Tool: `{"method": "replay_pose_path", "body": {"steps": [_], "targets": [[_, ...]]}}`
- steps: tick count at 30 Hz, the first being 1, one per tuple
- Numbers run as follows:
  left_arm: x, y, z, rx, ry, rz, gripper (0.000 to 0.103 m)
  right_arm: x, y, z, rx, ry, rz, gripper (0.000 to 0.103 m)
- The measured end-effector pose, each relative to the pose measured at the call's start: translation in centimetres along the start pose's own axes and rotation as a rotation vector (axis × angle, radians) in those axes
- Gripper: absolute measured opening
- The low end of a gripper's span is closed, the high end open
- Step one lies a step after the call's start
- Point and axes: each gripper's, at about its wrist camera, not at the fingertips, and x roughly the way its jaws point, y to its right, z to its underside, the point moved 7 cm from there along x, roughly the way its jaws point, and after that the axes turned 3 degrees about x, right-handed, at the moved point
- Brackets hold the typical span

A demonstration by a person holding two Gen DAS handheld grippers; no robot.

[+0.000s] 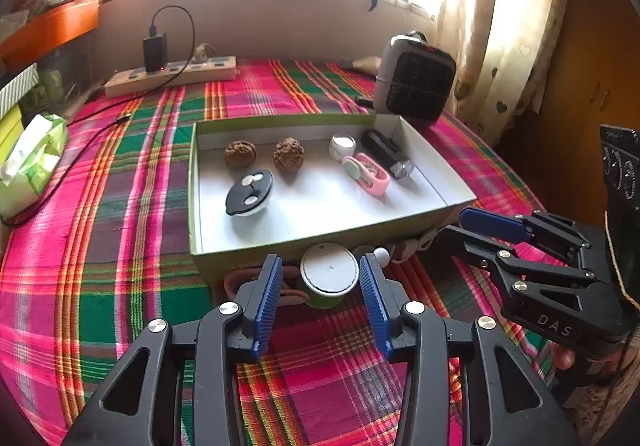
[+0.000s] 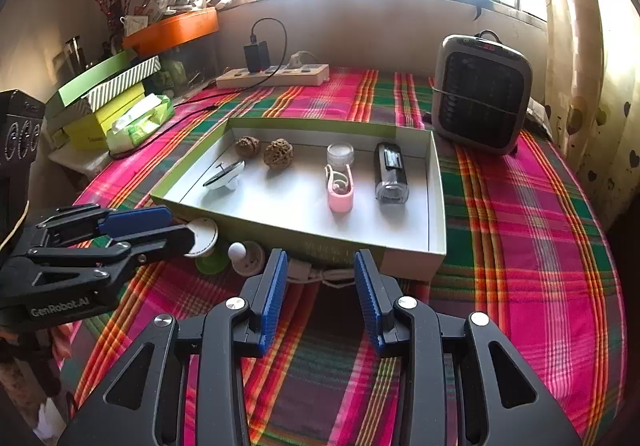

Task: Organize objects
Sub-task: 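Withdraw both open tools from the box toward the remaining items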

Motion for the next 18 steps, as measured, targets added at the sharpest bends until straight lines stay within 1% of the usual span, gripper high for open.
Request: {"method": "replay_pose_path", "body": {"steps": [10,12,18], "targets": [[1.5,0.7,0.3,0.008,-0.03,-0.005,0.039,-0.1,0.4,0.6,0.015,-0.006,-0.002,0.037],[1.8,0.6,0.3,0.005,-0.037,-0.022,0.039,-0.2,0.4,0.7,0.015,-0.007,-0.003,0.037],[2.1,0.7,-0.1,0.009,-0.032,-0.027,0.039,0.0,0.5,0.8,0.018,-0.011,-0.007,0.037]]}}
